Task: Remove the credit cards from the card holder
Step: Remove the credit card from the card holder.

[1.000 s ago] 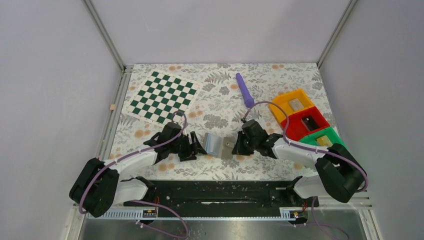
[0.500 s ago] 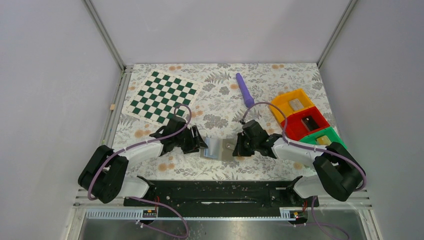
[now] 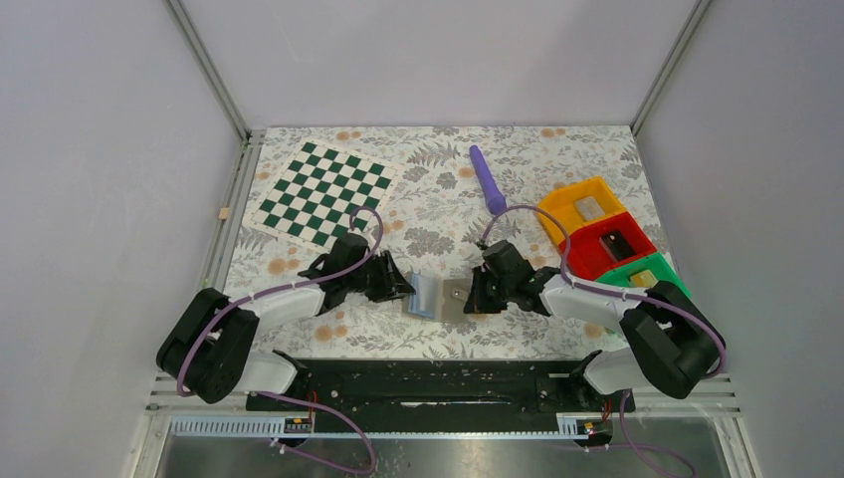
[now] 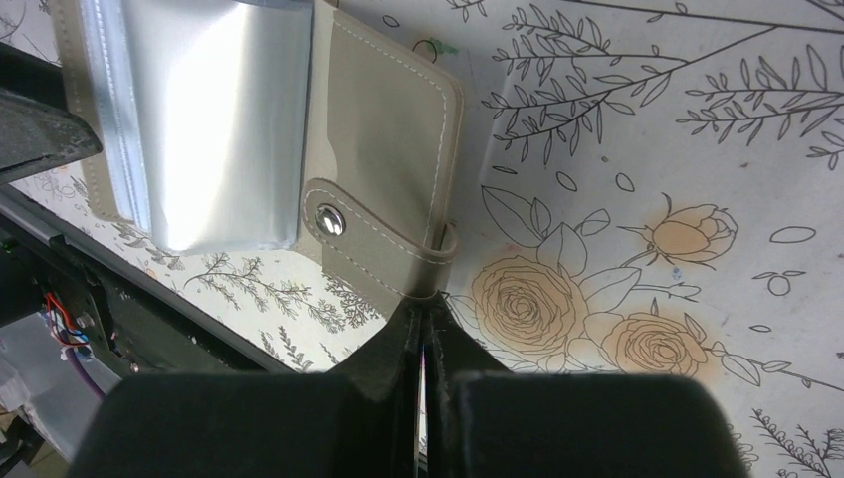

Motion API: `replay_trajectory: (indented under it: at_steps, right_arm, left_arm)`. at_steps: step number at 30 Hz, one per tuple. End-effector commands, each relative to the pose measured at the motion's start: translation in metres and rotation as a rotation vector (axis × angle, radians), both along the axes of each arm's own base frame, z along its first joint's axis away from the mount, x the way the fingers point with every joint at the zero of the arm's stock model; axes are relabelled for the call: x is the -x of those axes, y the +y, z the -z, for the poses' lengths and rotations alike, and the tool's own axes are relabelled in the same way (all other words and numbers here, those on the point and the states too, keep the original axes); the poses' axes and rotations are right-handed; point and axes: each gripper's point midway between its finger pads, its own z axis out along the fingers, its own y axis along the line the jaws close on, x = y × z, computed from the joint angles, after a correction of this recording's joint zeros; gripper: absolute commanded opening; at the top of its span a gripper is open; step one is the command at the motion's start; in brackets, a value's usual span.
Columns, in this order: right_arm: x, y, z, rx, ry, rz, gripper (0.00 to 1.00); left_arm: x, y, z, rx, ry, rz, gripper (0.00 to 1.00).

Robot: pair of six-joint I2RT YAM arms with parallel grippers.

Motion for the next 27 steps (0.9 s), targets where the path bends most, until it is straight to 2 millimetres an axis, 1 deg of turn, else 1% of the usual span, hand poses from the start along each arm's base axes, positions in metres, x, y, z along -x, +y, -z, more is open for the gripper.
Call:
replay_trajectory:
  at_steps: [1,4,9,11,13,16,20,22,24,25,27]
  right_arm:
    - [0.004,-0.005,0.006,0.013,0.017,-0.011,0.0]
    - [0.005,-0.005,0.008,0.016,0.021,-0.01,0.0]
    - [0.006,-0.003,0.004,0.004,0.022,-0.014,0.0]
    - [0.005,-0.003,0.0,0.001,0.019,-0.012,0.0]
    - [0.006,-0.003,-0.005,-0.002,0.022,-0.008,0.08]
    - [0.005,0.001,-0.028,-0.038,0.013,-0.002,0.25]
    - [0.0,0.011,-0.074,-0.147,-0.047,0.023,0.47]
    - [-0.001,0.016,-0.095,-0.195,-0.079,0.022,0.53]
    - [0.0,0.021,-0.112,-0.224,-0.105,0.011,0.55]
    - [0.0,0.024,-0.118,-0.233,-0.113,0.007,0.56]
    - [0.003,0.032,-0.125,-0.242,-0.123,-0.002,0.63]
  left_arm:
    - [-0.002,-0.013,-0.019,0.102,-0.067,0.041,0.24]
    - [-0.001,-0.013,-0.022,0.112,-0.073,0.046,0.16]
    - [0.001,-0.014,-0.023,0.119,-0.077,0.054,0.0]
    - [0.001,-0.014,-0.022,0.119,-0.073,0.056,0.0]
    - [0.002,-0.014,-0.022,0.125,-0.069,0.056,0.0]
    - [0.004,-0.014,-0.026,0.131,-0.065,0.051,0.0]
    - [0.007,-0.01,-0.032,0.127,-0.07,0.027,0.0]
    - [0.008,-0.008,-0.036,0.119,-0.08,0.017,0.0]
    - [0.01,-0.006,-0.038,0.096,-0.09,-0.001,0.0]
    - [0.011,-0.005,-0.039,0.085,-0.096,-0.008,0.0]
    - [0.014,-0.004,-0.04,0.069,-0.105,-0.022,0.0]
